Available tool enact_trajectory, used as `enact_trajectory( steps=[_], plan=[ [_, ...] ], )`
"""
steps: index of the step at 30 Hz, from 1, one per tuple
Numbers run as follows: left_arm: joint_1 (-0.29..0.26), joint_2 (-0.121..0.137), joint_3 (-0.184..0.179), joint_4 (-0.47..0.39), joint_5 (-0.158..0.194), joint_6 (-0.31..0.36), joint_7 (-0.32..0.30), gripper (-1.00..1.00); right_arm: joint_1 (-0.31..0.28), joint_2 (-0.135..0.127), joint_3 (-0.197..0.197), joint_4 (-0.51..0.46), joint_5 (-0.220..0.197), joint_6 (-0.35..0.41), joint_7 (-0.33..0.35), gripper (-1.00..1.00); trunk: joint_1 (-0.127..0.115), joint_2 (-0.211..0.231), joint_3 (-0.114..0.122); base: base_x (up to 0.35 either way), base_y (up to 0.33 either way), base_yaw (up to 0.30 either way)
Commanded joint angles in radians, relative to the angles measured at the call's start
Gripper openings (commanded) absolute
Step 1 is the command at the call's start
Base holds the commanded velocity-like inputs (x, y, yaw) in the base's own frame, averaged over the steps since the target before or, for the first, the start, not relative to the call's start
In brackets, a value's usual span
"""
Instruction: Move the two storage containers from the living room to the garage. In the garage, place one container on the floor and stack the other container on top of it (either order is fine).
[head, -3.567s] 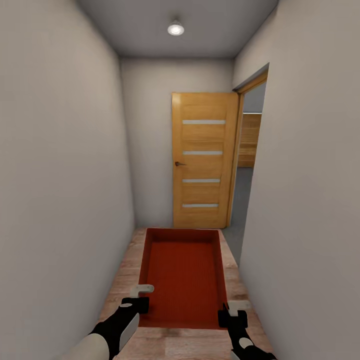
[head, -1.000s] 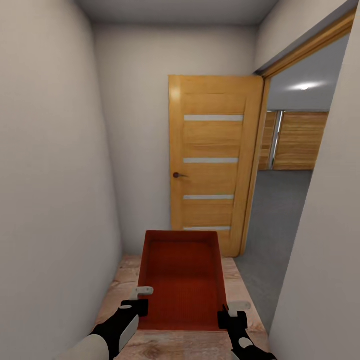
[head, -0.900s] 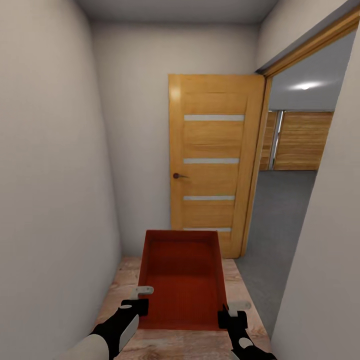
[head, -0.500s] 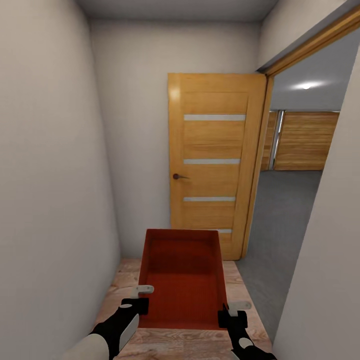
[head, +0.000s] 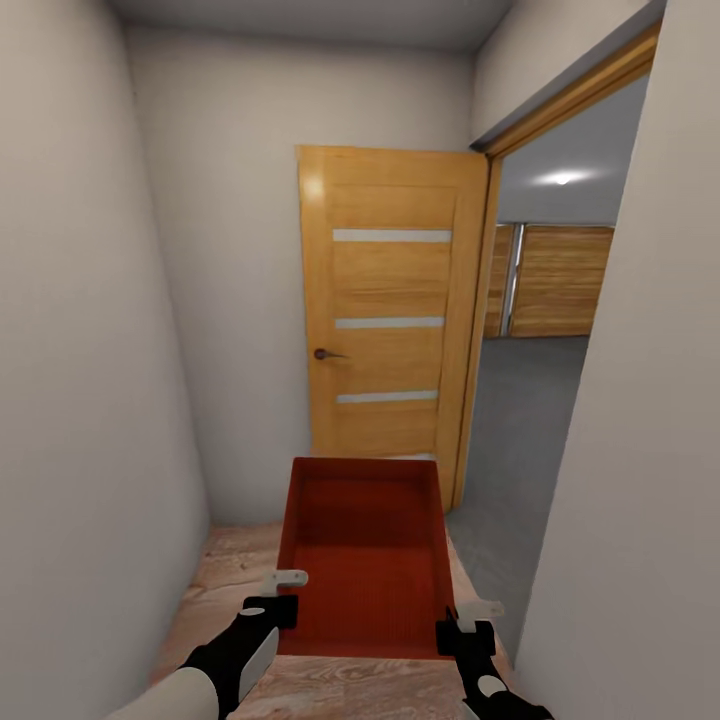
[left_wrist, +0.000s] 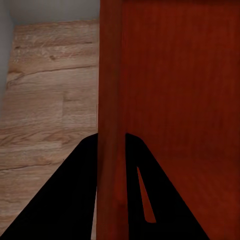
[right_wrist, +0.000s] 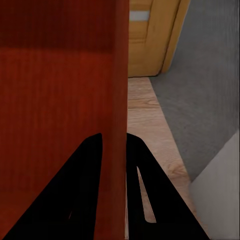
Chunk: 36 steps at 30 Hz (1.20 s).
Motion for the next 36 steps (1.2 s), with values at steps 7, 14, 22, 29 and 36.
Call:
enact_trajectory(
  steps=[7, 14, 22, 29, 36],
  plan=[
    [0.0, 0.0, -0.009, 0.0, 0.008, 0.007, 0.012, -1.0, -0.002, 0.0, -0.001, -0.001, -0.003, -0.051, 0.005, -1.0, 0.0, -0.001, -0.002, 0.0, 0.0, -0.281],
    [0.0, 0.0, -0.009, 0.0, 0.008, 0.007, 0.012, -1.0, -0.002, -0.001, -0.001, -0.001, -0.004, -0.051, 0.007, -1.0, 0.0, -0.001, -0.002, 0.0, 0.0, -0.282],
    [0.0, 0.0, -0.009, 0.0, 0.008, 0.007, 0.014, -1.0, -0.002, -0.001, -0.001, -0.001, -0.004, -0.051, 0.007, -1.0, 0.0, -0.001, -0.002, 0.0, 0.0, -0.282],
    [0.0, 0.0, -0.008, -0.001, 0.008, 0.007, 0.014, -1.0, -0.002, 0.0, -0.001, -0.001, -0.004, -0.051, 0.007, -1.0, 0.0, -0.001, -0.002, 0.0, 0.0, -0.282],
    [0.0, -0.001, -0.008, -0.001, 0.008, 0.007, 0.015, -1.0, -0.002, 0.0, -0.001, -0.001, -0.003, -0.051, 0.007, -1.0, 0.0, -0.001, -0.002, 0.042, 0.098, -0.283]
  ],
)
